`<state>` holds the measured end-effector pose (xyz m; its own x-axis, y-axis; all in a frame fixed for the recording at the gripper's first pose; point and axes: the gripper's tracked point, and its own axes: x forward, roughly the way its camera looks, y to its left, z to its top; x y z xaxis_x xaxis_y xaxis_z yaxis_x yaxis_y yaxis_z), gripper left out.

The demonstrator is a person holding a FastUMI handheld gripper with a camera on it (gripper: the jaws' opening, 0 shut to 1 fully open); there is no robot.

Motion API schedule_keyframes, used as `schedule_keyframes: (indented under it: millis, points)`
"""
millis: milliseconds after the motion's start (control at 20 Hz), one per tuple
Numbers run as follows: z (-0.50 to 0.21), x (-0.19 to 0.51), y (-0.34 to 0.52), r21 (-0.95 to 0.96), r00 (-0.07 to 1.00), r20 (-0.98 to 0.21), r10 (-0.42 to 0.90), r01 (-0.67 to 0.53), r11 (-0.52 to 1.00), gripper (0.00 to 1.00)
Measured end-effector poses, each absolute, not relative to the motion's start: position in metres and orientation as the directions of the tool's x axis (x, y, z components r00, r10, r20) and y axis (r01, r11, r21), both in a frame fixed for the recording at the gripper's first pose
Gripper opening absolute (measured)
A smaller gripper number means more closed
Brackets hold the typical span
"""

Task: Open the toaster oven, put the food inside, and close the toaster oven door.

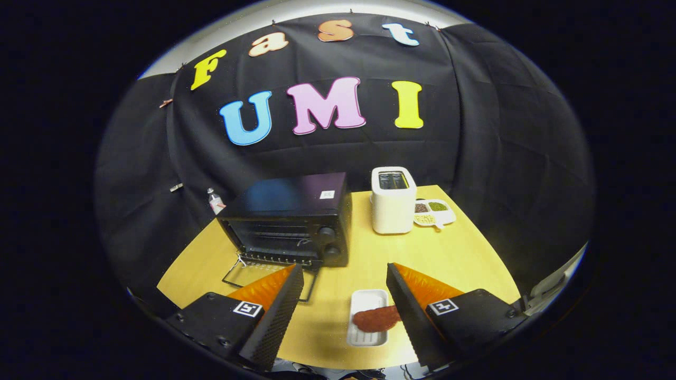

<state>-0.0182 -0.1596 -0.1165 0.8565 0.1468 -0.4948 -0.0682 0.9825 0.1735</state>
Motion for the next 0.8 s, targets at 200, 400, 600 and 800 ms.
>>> schedule_keyframes:
  millis: [200,400,600,800]
  points:
    - [-0.145,-0.018,-0.206,0.220,0.808,-0.561,0.178,-0.061,0.974,0.99]
    - [-0.181,-0.024,-0.229,0.276,0.742,-0.627,0.236,-0.071,0.958,0.98]
    - [-0.214,-0.023,-0.234,0.390,0.675,-0.669,0.310,-0.036,0.920,0.98]
    - [-0.253,-0.022,-0.224,0.491,0.597,-0.706,0.381,0.025,0.871,0.98]
